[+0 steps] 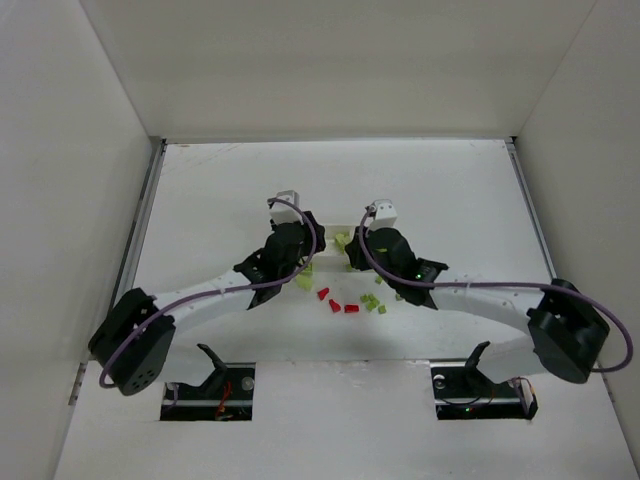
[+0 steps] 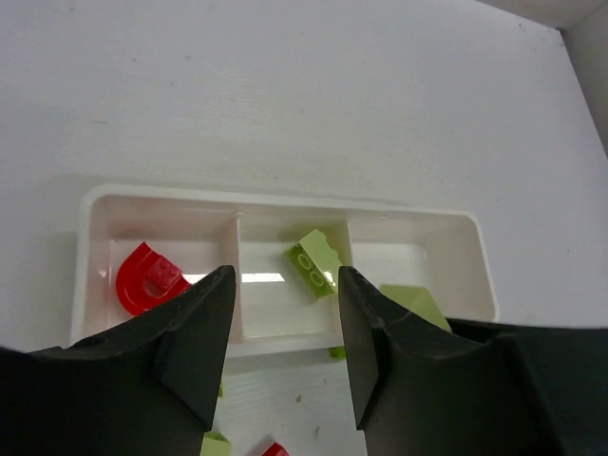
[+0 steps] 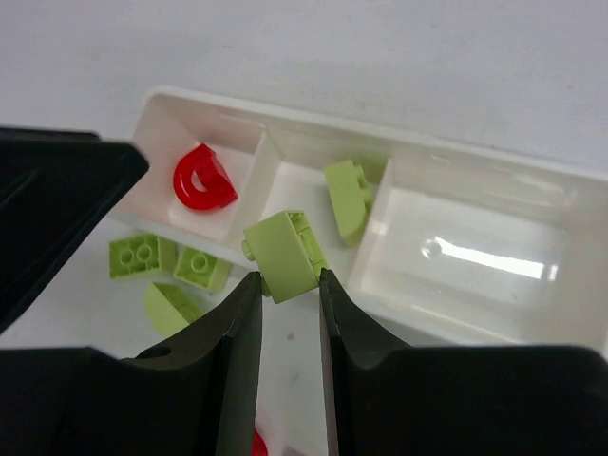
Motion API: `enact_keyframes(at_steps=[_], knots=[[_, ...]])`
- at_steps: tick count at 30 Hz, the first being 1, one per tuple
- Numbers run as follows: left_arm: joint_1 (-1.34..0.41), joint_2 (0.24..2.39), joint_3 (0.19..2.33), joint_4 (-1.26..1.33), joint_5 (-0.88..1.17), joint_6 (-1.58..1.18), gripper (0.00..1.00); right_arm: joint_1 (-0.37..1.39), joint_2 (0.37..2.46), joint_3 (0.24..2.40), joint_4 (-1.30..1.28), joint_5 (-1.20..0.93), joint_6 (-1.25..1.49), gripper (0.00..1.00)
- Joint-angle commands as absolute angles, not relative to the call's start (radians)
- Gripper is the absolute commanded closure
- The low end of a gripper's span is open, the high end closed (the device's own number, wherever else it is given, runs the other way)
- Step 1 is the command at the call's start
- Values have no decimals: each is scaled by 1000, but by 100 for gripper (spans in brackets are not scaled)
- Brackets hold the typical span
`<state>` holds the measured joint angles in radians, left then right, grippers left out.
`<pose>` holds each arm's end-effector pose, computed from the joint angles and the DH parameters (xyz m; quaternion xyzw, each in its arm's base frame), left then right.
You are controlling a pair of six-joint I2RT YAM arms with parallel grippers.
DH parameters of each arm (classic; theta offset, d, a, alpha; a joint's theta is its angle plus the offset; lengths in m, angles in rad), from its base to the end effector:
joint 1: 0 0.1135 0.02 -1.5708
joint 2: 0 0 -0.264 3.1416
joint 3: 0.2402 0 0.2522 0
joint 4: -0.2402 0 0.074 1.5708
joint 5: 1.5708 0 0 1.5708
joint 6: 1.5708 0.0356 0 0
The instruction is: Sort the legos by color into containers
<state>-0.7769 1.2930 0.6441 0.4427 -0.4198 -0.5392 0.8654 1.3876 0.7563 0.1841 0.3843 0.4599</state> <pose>0.2122 -0.1883 0.2453 -0.0404 0.7693 -0.2492 0.5869 0.2057 0.2209 0.2307 -0.0676 0.8342 0.1943 0.5117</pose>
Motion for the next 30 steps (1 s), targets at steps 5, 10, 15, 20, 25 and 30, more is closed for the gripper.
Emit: enact_keyframes(at_steps=[5,10,15,20,25,30], knots=[[-772,1056,451,296,-526,-584,56,851,1609,940,308,383,453,77],[-772,970,377,170,-541,-652,56,851,1677,986,307,388,454,71],[-757,968,325,164,-538,-673,50,851,1660,982,313,391,451,49],[-737,1058,325,248,-480,-675,48,878,1571,908,314,405,443,47],[-696,1129,301,385,-454,-696,52,912,1506,847,307,408,437,59],[-657,1180,281,462,-443,-724,54,1013,1489,796,311,336,408,54]])
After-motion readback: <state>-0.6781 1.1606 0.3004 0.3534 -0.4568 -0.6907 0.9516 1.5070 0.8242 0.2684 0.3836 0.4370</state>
